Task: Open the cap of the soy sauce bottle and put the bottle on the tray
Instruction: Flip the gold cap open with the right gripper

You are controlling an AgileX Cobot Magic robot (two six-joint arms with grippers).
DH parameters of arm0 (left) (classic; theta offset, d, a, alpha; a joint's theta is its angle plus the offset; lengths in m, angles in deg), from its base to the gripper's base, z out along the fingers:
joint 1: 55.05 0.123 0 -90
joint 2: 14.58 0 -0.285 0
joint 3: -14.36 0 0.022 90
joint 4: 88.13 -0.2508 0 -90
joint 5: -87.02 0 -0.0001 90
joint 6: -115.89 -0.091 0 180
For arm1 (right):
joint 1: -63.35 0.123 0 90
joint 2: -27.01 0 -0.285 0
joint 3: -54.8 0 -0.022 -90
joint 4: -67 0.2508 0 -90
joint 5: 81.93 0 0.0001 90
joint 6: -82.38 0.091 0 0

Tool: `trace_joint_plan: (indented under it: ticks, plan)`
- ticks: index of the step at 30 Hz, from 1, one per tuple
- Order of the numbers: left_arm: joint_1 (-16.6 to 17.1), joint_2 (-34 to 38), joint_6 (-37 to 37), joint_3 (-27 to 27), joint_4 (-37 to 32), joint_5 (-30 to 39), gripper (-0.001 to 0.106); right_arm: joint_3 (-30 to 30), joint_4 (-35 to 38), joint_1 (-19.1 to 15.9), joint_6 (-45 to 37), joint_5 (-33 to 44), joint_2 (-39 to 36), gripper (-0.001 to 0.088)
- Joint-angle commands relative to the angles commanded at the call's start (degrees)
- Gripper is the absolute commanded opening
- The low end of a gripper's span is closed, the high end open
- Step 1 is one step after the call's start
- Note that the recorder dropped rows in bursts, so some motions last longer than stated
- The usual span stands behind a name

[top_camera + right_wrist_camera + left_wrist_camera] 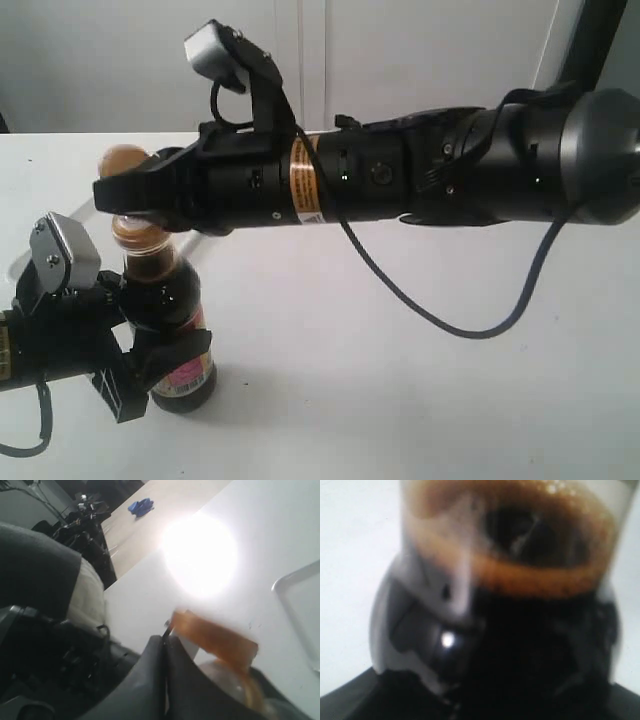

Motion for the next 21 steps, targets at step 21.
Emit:
trace_joint_plan:
  ticks: [21]
  plan:
    - [0.0, 0.0, 0.0, 0.0, 0.78, -0.11, 0.0, 1.07, -29.46, -0.12, 13.43, -12.3, 4.43, 0.0]
